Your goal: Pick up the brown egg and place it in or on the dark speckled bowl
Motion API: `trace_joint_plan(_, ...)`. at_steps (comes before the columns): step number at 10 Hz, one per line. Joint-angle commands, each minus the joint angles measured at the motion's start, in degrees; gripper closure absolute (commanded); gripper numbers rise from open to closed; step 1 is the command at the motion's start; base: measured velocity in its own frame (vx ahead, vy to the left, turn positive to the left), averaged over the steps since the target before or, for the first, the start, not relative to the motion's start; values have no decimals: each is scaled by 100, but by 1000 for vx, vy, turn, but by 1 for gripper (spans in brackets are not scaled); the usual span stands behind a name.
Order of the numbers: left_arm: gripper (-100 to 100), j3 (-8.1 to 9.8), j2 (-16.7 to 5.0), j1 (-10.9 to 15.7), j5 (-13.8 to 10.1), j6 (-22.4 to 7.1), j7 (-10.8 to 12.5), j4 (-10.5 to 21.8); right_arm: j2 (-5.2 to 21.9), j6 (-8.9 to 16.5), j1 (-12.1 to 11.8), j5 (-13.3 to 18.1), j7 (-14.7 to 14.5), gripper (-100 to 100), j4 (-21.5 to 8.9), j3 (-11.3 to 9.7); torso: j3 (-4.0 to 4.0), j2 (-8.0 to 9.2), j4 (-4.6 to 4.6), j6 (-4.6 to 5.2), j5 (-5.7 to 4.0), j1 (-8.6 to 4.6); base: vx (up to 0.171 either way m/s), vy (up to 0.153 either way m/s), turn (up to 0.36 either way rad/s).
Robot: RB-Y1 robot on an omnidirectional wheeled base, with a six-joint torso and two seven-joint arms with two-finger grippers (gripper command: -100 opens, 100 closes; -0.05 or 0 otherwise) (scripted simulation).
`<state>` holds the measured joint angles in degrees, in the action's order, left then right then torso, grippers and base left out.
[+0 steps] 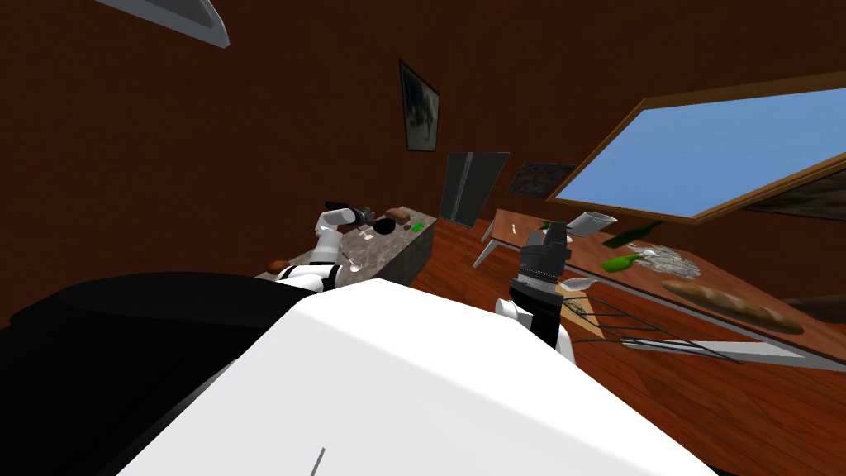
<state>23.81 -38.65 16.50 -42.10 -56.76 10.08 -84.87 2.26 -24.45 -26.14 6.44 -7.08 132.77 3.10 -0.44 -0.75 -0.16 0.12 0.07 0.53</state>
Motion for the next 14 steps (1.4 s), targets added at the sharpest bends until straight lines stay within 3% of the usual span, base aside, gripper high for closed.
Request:
trace_joint_plan(1, 100, -22, 59, 7, -108, 108, -159, 117, 0, 0, 0, 0, 0, 0, 0, 0, 0, 0, 0, 0, 0, 0, 57, 104, -139)
trace_joint_plan(3, 100, -53, 134, 25, -236, 226, -337, 246, 0, 0, 0, 0, 0, 0, 0, 0, 0, -1, 1, 1, 0, -1, 89, 99, -158)
trace_joint_plan(4, 100, -45, 114, 17, -202, 177, -276, 201, 0, 0, 0, 0, 0, 0, 0, 0, -2, -5, 0, -2, 0, -6, 40, 39, -39)
trace_joint_plan(5, -100, -51, 117, 25, -209, 194, -300, 212, -1, 0, 0, 0, 0, 0, 0, 0, 8, 13, 4, -11, -3, -21, 9, 8, 0)
trace_joint_plan(9, -100, -51, 117, 26, -208, 193, -299, 211, -1, 0, 0, 0, 0, 0, 0, -1, 25, 41, 11, -12, -8, -39, 0, 0, 0)
trace_joint_plan(10, 0, -51, 117, 26, -208, 193, -299, 211, -1, 0, 0, 0, 0, 0, 0, -1, 25, 41, 11, -12, -8, -39, 0, 0, 0)
trace_joint_plan(11, -100, 49, -58, 92, -236, -22, -177, 129, -1, 0, 0, 0, 0, 0, 0, -1, 26, 42, 11, -12, -8, -39, -15, -10, -88)
trace_joint_plan(14, -100, 215, -348, 202, -283, -380, 26, -7, -1, 0, 1, 0, 0, 0, 0, -1, 33, 54, 15, -11, -11, -47, -30, -19, -65)
